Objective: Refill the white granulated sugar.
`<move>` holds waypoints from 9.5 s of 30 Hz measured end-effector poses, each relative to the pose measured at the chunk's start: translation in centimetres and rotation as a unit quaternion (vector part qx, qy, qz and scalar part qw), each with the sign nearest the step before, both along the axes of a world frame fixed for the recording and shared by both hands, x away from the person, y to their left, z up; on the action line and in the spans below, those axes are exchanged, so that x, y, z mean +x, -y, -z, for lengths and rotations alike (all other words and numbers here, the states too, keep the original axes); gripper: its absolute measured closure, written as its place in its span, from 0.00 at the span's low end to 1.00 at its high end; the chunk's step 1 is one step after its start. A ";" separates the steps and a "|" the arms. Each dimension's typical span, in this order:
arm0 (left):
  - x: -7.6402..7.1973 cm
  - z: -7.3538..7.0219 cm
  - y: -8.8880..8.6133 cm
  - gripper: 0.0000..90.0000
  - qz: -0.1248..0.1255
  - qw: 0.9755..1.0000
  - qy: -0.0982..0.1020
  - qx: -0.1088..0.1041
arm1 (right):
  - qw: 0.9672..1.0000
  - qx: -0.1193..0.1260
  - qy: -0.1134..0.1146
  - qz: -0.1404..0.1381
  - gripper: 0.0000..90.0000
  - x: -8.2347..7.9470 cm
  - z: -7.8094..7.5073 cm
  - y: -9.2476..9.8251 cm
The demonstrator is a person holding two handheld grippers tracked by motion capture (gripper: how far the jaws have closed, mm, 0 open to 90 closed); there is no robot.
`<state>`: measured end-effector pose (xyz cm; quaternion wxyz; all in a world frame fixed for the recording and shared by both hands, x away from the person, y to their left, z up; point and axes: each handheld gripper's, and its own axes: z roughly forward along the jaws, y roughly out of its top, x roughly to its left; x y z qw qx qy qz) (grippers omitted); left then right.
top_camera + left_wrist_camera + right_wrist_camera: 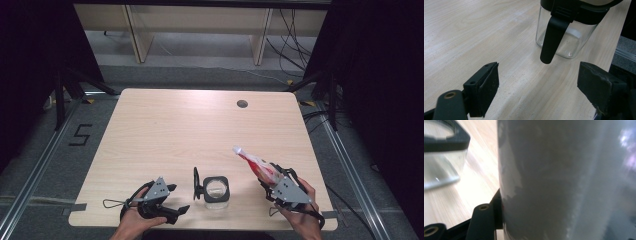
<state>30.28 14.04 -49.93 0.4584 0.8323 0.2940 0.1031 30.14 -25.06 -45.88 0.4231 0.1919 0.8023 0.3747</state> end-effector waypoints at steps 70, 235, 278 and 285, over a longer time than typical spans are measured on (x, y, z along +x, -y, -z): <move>0.1 0.4 0.2 0.19 0.002 1.000 0.001 -0.008 | 0.839 -0.501 0.210 -0.038 0.49 -4.4 -0.7 -4.3; 0.4 0.3 -0.1 0.20 0.005 1.000 0.007 0.004 | 0.817 -0.520 0.245 -0.049 0.49 -5.3 -2.5 -4.2; 0.3 0.3 -0.1 0.20 0.003 1.000 0.008 0.005 | 0.843 -0.479 0.242 -0.043 0.49 -4.6 -2.2 -3.4; 0.2 0.3 0.0 0.20 -0.004 1.000 0.000 0.004 | 0.845 -0.477 0.239 -0.041 0.49 -4.6 -2.1 -3.4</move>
